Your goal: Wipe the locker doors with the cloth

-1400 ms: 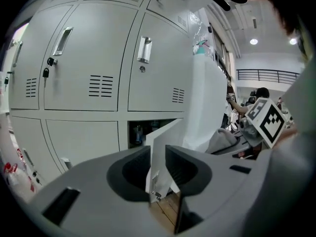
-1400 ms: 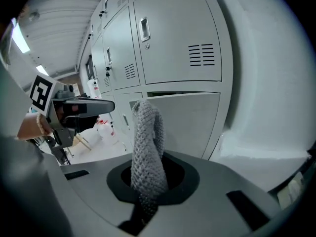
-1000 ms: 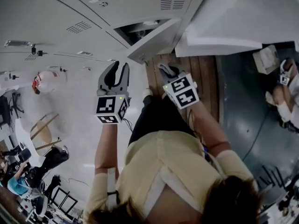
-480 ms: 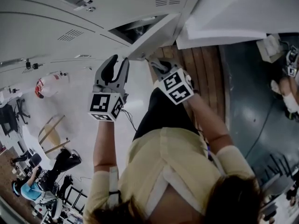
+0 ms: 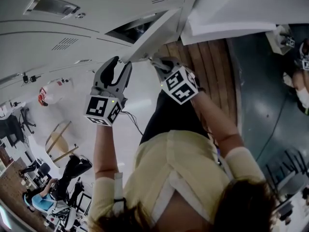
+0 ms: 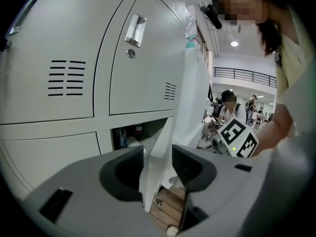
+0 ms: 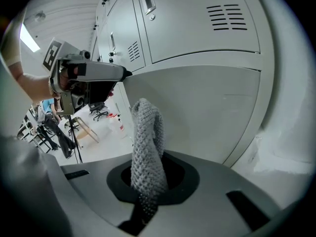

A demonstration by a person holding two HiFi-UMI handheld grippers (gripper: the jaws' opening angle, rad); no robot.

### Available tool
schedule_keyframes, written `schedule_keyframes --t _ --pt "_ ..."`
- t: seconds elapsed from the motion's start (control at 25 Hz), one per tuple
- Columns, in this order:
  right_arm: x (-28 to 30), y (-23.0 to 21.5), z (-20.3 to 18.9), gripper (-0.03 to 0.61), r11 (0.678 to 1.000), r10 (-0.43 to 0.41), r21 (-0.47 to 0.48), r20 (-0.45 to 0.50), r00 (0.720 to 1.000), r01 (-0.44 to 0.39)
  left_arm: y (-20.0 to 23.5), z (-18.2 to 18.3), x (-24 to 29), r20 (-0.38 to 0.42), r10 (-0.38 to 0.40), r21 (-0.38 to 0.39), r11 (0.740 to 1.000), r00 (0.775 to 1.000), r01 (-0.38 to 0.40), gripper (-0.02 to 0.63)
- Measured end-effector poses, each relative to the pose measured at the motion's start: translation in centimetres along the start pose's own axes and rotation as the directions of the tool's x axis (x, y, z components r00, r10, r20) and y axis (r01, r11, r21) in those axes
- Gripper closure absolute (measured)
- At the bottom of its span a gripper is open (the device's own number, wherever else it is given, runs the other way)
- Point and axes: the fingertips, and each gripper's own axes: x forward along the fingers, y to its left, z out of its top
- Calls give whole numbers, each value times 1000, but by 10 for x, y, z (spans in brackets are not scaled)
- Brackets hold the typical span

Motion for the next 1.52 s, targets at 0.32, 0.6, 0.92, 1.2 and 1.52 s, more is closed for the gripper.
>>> schedule_keyframes --t 0.32,0.6,0.92,1.2,1.52 --pt "15 12 10 566 997 59 -54 4 998 -59 2 -1 3 -9 -6 7 1000 1000 6 454" --pt "26 29 26 566 983 142 -115 1 990 -141 5 0 8 -17 14 10 1000 1000 -14 462" --pt "30 17 44 566 986 128 -107 24 991 -125 12 -2 5 -32 43 22 999 999 -42 509" --pt "27 -22 45 567 995 57 -81 25 998 -55 17 -2 7 -37 40 30 999 999 -39 509" --pt "15 -78 44 566 998 -52 -42 33 998 53 19 -1 7 -36 40 39 998 999 -38 509"
